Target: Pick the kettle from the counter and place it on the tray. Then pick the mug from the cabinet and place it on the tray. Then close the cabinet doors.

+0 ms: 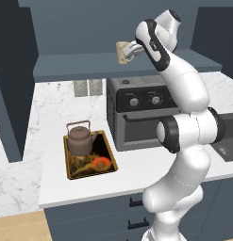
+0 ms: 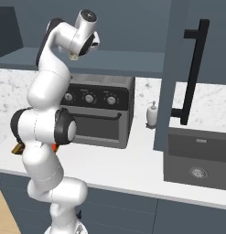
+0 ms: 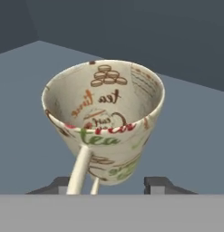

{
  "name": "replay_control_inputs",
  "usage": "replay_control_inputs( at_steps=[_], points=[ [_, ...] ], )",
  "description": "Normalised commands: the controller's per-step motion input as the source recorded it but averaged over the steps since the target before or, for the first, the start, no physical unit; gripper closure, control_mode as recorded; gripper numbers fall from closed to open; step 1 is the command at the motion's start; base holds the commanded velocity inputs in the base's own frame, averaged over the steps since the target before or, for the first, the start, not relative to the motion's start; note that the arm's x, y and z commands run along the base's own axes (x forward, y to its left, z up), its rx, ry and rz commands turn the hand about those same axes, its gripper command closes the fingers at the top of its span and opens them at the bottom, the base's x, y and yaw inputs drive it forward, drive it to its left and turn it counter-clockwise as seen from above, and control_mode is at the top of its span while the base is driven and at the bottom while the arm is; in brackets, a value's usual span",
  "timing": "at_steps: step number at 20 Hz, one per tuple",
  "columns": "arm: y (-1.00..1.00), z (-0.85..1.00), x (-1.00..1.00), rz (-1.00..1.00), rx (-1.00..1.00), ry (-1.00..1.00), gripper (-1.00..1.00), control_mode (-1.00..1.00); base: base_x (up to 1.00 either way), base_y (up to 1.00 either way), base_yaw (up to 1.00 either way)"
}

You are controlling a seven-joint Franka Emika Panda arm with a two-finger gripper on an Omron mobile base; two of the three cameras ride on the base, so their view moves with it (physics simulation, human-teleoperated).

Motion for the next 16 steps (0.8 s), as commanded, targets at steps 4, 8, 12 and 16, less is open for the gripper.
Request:
replay_control_inputs(
  at_steps=[4, 8, 12, 16],
  points=[
    [0.02, 0.0, 0.0, 0.0, 0.0, -0.09, 1.0, -1.0, 0.0, 0.0, 0.0],
    [0.07, 0.0, 0.0, 0.0, 0.0, -0.15, 1.0, -1.0, 0.0, 0.0, 0.0],
    [0.07, 0.0, 0.0, 0.0, 0.0, -0.2, 1.0, -1.0, 0.0, 0.0, 0.0],
    [0.1, 0.0, -0.03, 0.0, 0.0, -0.19, 1.0, -1.0, 0.0, 0.0, 0.0]
  ],
)
